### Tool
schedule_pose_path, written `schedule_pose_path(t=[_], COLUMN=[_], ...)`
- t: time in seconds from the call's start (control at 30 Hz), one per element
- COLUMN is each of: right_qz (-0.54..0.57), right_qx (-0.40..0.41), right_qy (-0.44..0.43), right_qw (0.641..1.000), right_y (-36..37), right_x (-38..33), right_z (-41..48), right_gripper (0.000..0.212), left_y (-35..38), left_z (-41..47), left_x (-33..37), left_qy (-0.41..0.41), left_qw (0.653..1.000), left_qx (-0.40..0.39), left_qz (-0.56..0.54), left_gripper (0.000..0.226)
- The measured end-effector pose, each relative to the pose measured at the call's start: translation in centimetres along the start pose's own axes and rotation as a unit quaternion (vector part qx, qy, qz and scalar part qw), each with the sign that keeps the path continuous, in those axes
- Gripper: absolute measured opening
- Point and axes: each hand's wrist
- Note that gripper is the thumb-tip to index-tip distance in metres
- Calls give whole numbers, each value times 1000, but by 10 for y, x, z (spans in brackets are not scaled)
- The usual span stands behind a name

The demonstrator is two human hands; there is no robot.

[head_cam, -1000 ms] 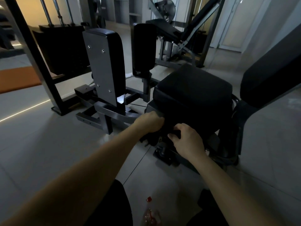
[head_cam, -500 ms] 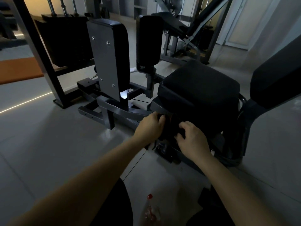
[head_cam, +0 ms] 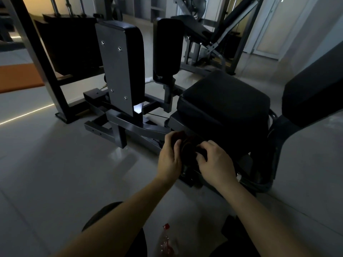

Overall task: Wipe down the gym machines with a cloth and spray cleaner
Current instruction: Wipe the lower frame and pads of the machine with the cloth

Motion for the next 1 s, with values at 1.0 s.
schedule_pose_path(t=[1.0], right_qz=[-8], right_qx=[13], right_qy=[-18], right_qw=[1000], right_y=[7], right_x=[4], right_z=[-2], right_gripper=[18], left_y=[-1], left_z=[92], left_x=[53], left_qy=[-159], left_qw=[879], left_qx=[-265], left_qz=[362], left_gripper=[31])
Point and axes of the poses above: each hand's wrist, its own z-axis towards the middle knuckle, its own y-axis out of the palm, x = y × z, and after that the axes turned 13 degrees about x, right-handed
